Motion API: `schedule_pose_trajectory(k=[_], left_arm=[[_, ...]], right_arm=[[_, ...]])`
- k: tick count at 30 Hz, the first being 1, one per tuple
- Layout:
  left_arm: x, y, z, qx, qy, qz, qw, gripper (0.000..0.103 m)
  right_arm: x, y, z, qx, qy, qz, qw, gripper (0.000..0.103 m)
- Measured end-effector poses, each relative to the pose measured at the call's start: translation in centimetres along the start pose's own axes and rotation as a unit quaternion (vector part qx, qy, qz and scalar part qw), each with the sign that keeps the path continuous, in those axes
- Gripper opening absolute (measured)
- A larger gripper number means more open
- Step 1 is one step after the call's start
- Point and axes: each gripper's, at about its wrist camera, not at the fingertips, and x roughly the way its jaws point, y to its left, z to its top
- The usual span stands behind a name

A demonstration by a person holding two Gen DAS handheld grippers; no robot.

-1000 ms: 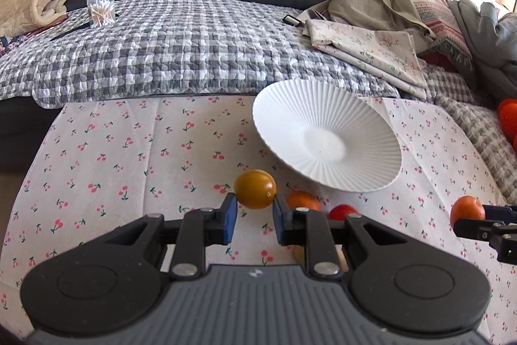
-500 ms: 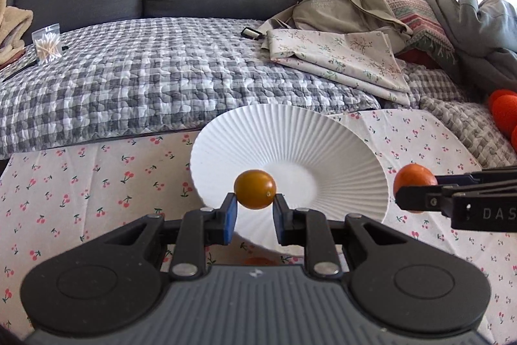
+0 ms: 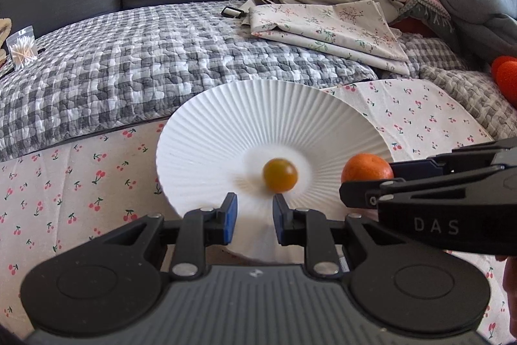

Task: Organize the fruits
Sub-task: 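Carry the yellow tomato and mandarin in both tools over the white bowl, then open both tools to drop the fruits into the white bowl, then withdraw both open tools back toward the remaining fruits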

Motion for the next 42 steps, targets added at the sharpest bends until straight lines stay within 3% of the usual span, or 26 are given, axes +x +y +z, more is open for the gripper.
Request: schedule_pose_trajectory(k=[5,8,11,13,15,26,33,38,42], left_arm=[[-0.5,0.4,0.1,-0.004,-0.001,0.0,1.0,0.023],[-1.2,0.9,0.2,-0.008,-0.002,0.0,1.0,0.033],[-2.2,1.5,0.2,-0.017,-0.007,0.003,0.9998,0.044],[-3.1,1.9,0.3,-0.024,-0.01,0.009,0.9996,0.059],[-4.3,2.2,0.4,-0.027,-0.021,0.015,0.9993,0.067],[-9.9,3.8,0.2,-0.082,-0.02,0.019,0.9962,0.084],[-13.6,4.4,-1.0,-0.11,-0.022,0.031,0.9932,0.102],[-15.5,4.7,-2.1,-0.094,-0.027,0.057,0.9935,0.102],[-16.6,4.7,-3.3,-0.103,-0.017,0.051,0.9932,0.102]], right_arm=[[-1.0,-0.2,0.4,0.011,-0.012,0.006,1.0,0.04],[-2.1,-0.9,0.8,0.03,-0.021,0.006,0.999,0.045],[-3.2,-1.4,1.0,0.039,-0.029,0.003,0.999,0.055],[-3.9,-1.6,1.1,0.04,-0.032,0.006,0.999,0.069],[-4.7,-1.5,1.1,0.036,-0.036,0.007,0.999,0.075],[-9.7,0.0,0.6,0.022,-0.048,0.026,0.998,0.1],[-13.7,1.6,0.0,0.012,-0.058,0.039,0.997,0.103],[-16.4,2.5,-1.6,0.0,-0.074,0.034,0.997,0.103],[-18.0,3.0,-3.7,-0.018,-0.092,0.033,0.995,0.103]])
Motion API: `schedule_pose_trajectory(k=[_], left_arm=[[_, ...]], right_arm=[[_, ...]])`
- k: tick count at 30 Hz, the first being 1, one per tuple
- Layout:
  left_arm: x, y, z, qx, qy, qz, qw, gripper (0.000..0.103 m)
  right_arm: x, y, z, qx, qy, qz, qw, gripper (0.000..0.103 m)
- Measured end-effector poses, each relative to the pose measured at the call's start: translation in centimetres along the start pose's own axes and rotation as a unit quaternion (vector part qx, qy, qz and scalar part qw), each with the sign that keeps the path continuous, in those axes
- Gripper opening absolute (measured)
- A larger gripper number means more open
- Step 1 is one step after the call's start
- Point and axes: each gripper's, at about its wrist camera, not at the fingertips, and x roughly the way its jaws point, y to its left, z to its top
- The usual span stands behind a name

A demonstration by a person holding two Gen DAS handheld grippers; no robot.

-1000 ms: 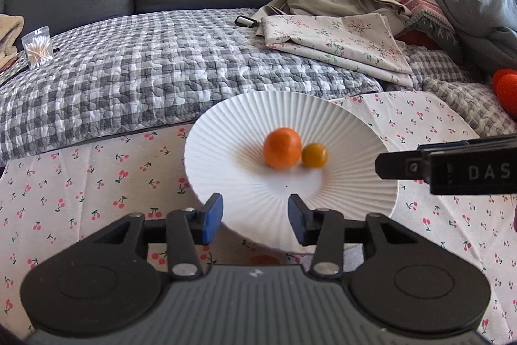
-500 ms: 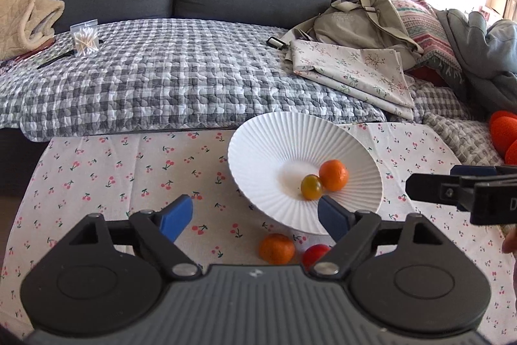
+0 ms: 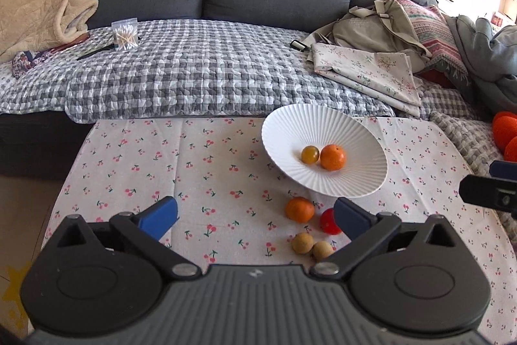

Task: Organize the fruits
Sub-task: 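Withdraw both open tools back toward the remaining fruits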

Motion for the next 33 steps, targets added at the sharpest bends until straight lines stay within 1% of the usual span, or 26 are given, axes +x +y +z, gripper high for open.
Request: schedule_pose_trajectory(k=[5,10,15,17,21,25,27,29,33], left_arm=[[-0.8,0.0,-1.5,-0.011,0.021,-0.015,0.9996,0.102],[-0.7,-0.5,-3.1,-0.008,0.046,-0.028,0.9985,0.102],[-1.0,-1.1,-4.8,0.004,0.057,-0.02,0.9982,0.102],[-0.9,-1.4,-5.4,0.012,0.06,-0.02,0.9979,0.102],[-0.6,-2.1,-6.3,0.028,0.062,-0.012,0.9976,0.102],[0.5,-3.4,-7.6,0.063,0.071,-0.022,0.9953,0.101],[1.1,-4.0,-8.3,0.076,0.076,-0.025,0.9939,0.098],[1.7,-4.3,-8.8,0.082,0.081,-0.03,0.9929,0.098],[2.6,-5.0,-9.7,0.095,0.081,-0.043,0.9912,0.092]], right_arm=[[-0.7,-0.2,-1.4,0.011,0.036,0.008,0.999,0.103],[-1.4,-0.5,-2.8,0.016,0.055,0.021,0.998,0.103],[-2.0,-0.5,-3.8,0.008,0.066,0.039,0.997,0.103],[-1.9,-0.7,-4.2,0.0,0.069,0.037,0.997,0.103],[-1.2,-1.7,-4.7,0.005,0.078,0.028,0.997,0.103],[-0.6,-2.5,-5.2,0.008,0.086,0.02,0.996,0.103],[-0.2,-2.6,-5.6,0.009,0.092,0.023,0.995,0.102],[0.3,-2.5,-5.9,0.004,0.102,0.026,0.994,0.102],[0.8,-2.5,-6.2,-0.006,0.108,0.024,0.994,0.102]])
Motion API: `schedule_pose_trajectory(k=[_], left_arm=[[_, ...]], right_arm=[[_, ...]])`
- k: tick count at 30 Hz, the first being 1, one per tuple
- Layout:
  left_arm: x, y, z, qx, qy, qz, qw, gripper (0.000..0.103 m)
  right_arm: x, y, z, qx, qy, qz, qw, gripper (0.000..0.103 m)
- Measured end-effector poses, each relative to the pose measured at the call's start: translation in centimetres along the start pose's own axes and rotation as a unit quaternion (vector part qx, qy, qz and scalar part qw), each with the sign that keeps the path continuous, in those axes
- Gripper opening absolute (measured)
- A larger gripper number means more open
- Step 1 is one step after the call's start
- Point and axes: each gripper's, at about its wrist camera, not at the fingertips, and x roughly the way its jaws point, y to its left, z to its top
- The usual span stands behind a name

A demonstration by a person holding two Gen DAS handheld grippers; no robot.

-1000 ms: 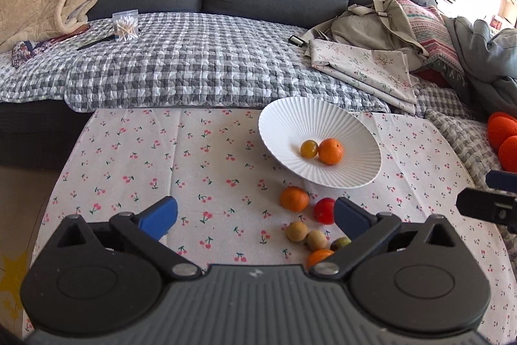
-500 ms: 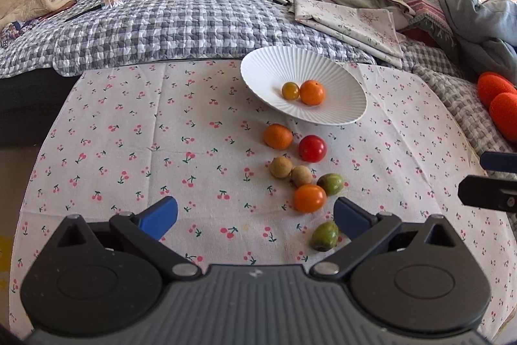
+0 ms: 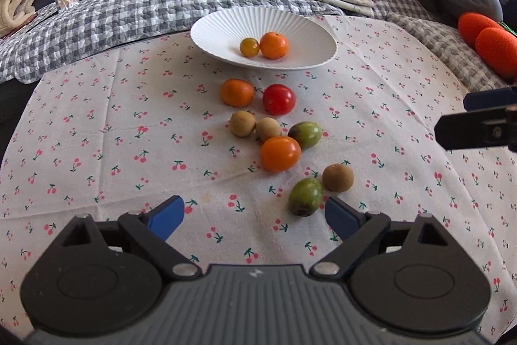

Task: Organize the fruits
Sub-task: 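Withdraw both open tools back toward the remaining fruits, then grasp the green-brown tomato with the left tool, then grasp the brown kiwi fruit with the right tool while the left tool holds its tomato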

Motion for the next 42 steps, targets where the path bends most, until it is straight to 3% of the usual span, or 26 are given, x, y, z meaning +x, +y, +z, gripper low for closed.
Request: schedule_pose_trajectory(k=[11,19,24,32,41,42], left_arm=[[2.3,-1.5,-0.9,0.046,-0.014,-0.014,0.9987,0.063],[3.1,-2.8,-0.9,0.093,-0.018,-0.032,0.995,0.025],[3.0,-2.7,-0.6,0.097,-0.021,-0.034,0.9944,0.024],[1.7,0.0,0.3,0.042,0.007,-0.026,0.9988,0.024],[1.5,2.7,1.2,-0.011,0.012,0.002,0.9999,0.024],[1.5,2.7,1.2,-0.011,0.012,0.002,0.9999,0.024]], right_arm=[[1.6,-0.4,-0.1,0.002,0.012,0.001,1.0,0.095],[3.2,-0.3,-0.2,-0.002,0.026,0.016,1.0,0.08],[4.3,-0.2,-0.4,-0.003,0.038,0.027,0.999,0.06],[7.0,0.7,-1.4,-0.021,0.059,0.043,0.997,0.06],[9.2,2.9,-1.8,-0.057,0.069,0.043,0.995,0.059],[9.5,3.0,-1.8,-0.059,0.072,0.042,0.995,0.053]])
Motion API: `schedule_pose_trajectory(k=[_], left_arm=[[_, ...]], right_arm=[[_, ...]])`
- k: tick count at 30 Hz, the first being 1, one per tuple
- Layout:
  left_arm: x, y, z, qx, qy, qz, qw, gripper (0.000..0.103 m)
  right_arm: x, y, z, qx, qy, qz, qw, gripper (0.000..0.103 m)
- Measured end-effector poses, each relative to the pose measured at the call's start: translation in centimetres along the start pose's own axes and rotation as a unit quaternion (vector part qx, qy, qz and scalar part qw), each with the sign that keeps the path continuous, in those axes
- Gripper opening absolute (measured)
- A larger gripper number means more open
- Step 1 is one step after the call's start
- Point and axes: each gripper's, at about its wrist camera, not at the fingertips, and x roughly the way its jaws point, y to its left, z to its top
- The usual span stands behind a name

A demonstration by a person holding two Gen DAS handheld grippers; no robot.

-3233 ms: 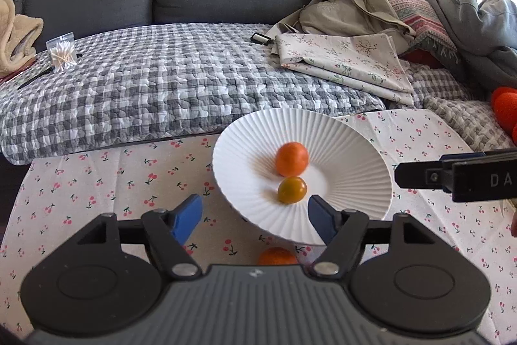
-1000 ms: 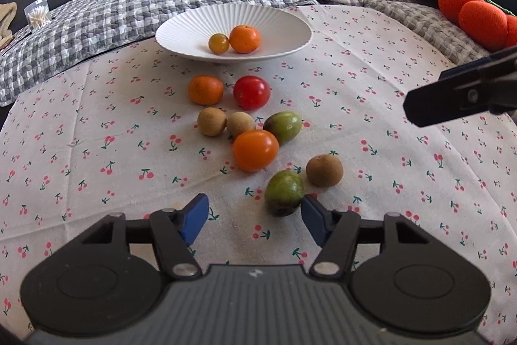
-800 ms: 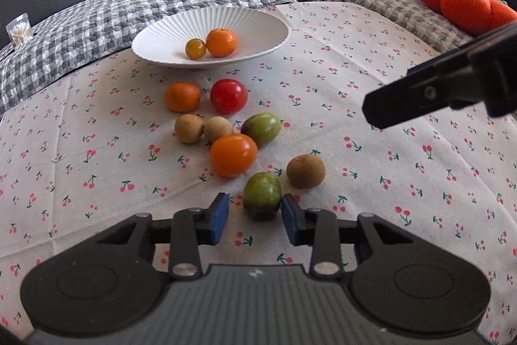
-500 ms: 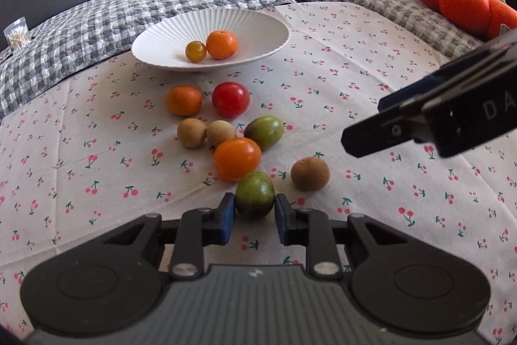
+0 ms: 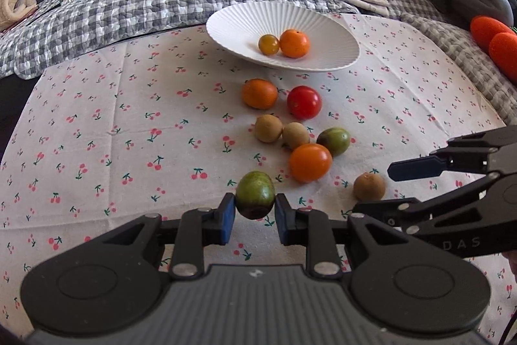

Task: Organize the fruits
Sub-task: 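Grasp the brown kiwi fruit with the right tool while the left tool holds its tomato, then carry the green tomato and kiwi in both tools over the white bowl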

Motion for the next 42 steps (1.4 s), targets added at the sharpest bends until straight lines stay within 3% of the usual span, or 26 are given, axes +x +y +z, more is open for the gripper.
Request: schedule_pose_trajectory(k=[1,3,4,14,23,33,42], left_arm=[[0.0,-0.1,0.0,0.001,0.001,0.001,1.0,0.024],[0.1,-0.2,0.0,0.003,0.002,0.002,1.0,0.024],[0.1,-0.2,-0.1,0.004,0.002,0.002,1.0,0.024],[-0.3,0.3,0.3,-0.005,-0.008,0.002,1.0,0.024],[-0.8,0.8,1.8,-0.013,-0.04,0.01,0.999,0.024],[-0.6,1.0,5.4,-0.015,-0.082,0.011,0.9965,0.024],[1.7,-0.6,8.6,0.007,-0.107,0.005,0.9943,0.024]], right_arm=[[0.4,0.1,0.0,-0.003,0.006,-0.003,1.0,0.043],[0.7,0.4,-0.2,-0.018,0.006,-0.016,1.0,0.035],[0.7,0.5,-0.2,-0.023,0.004,-0.018,1.0,0.024],[-0.6,0.1,0.4,-0.011,-0.007,-0.015,1.0,0.024],[-3.3,-2.6,2.2,0.031,-0.053,-0.024,0.998,0.024],[-5.2,-6.0,4.5,0.079,-0.1,-0.038,0.991,0.025],[-3.8,-7.5,7.5,0.095,-0.126,-0.048,0.986,0.025]])
